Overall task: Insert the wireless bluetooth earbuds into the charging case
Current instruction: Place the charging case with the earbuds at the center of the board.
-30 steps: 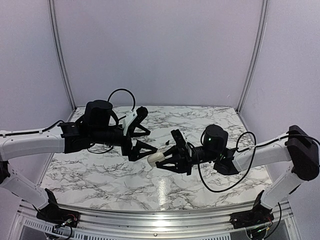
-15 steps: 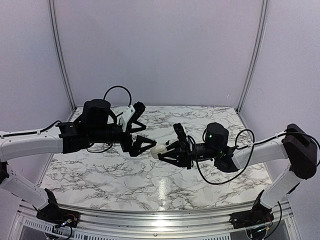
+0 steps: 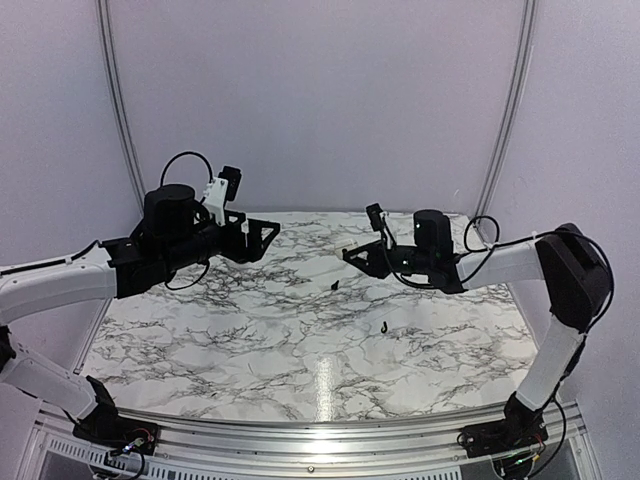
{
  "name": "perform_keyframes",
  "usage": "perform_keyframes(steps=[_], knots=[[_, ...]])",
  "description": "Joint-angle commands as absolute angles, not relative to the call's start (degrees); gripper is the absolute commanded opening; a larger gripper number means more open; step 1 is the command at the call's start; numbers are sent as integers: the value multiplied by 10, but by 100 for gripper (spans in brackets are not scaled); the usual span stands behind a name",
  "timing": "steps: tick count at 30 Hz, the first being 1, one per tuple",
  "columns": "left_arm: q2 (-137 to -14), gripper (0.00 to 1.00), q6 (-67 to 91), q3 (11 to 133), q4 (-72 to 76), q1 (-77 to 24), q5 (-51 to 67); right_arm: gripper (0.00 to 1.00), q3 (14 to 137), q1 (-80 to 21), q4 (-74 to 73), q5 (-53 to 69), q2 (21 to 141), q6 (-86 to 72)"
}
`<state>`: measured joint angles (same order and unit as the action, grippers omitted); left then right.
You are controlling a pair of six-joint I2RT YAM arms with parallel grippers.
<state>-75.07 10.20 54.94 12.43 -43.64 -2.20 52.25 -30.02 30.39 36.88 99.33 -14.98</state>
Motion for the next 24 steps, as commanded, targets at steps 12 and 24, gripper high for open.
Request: perform_keyframes(steps=[12,24], knots=[[-734,99,129,509,161,-433,-74,9,748,-235,54,253,1187,-102],[-737,99,164,494,161,-418,-74,23,814,-227,20,240,1253,-94]])
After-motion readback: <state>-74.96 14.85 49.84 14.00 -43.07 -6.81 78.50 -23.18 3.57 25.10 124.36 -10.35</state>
